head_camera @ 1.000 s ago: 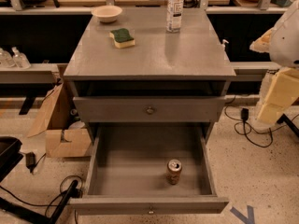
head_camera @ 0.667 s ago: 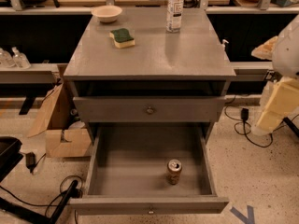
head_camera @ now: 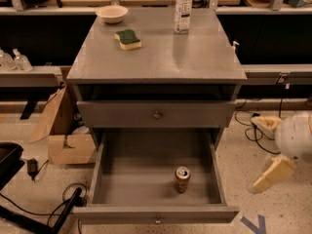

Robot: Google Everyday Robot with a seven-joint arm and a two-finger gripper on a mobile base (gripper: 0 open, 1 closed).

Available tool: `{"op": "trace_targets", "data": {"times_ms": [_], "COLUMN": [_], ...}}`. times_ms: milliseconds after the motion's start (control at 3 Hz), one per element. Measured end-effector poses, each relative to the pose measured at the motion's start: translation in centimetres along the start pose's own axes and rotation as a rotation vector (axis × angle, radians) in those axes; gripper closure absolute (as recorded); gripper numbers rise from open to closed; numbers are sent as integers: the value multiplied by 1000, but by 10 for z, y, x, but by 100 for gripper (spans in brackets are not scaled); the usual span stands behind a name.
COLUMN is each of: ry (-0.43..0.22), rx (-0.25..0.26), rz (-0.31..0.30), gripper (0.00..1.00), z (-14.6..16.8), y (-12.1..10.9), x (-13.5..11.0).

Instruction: Pick orange can from middle drawer and place on counter

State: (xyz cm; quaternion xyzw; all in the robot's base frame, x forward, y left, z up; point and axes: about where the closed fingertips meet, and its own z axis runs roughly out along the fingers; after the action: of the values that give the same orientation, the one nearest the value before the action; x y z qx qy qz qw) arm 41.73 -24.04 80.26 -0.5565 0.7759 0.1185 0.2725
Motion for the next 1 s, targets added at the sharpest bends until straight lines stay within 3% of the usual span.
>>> {"op": "trace_targets", "data": {"times_ms": [333, 667, 1000], "ry": [-241, -470, -459], "rx": [50, 108, 62], "rz": [74, 85, 88], "gripper": [0, 0, 0], "z": [47, 83, 98], "y": [-6, -8, -4], "x": [30, 46, 53]}}
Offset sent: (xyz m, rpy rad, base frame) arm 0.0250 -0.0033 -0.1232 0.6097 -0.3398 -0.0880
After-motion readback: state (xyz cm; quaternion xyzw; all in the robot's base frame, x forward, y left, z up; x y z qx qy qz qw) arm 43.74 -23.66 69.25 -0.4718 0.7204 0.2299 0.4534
